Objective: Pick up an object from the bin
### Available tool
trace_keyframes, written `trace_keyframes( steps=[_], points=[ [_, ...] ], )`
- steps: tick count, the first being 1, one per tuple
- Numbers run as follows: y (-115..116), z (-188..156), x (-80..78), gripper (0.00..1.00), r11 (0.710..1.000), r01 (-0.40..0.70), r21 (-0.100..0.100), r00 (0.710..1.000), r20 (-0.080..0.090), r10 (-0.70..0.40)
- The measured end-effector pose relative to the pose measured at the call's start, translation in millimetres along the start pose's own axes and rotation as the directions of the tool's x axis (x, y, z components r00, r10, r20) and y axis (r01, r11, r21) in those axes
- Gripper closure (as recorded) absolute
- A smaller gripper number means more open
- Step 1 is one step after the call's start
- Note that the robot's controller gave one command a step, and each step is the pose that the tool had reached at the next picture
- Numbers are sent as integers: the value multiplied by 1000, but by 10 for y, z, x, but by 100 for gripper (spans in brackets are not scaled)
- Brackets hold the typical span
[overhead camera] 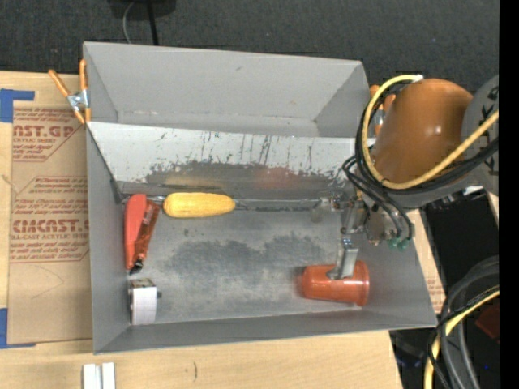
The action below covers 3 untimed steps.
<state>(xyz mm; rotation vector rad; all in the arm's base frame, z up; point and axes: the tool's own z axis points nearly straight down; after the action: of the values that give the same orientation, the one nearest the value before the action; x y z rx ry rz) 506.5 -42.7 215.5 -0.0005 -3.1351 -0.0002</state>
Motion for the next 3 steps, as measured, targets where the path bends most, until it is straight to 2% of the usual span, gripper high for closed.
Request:
trace_keyframes(
  steps=[1, 2, 3],
  points=[
    [2, -45, -14, 0, 1000, 1, 1, 1000, 8, -1],
    [-162, 429, 49, 0, 997, 79, 1, 997, 10, -79],
    [-600, 624, 264, 0, 979, 202, 2, 979, 6, -202]
  ],
)
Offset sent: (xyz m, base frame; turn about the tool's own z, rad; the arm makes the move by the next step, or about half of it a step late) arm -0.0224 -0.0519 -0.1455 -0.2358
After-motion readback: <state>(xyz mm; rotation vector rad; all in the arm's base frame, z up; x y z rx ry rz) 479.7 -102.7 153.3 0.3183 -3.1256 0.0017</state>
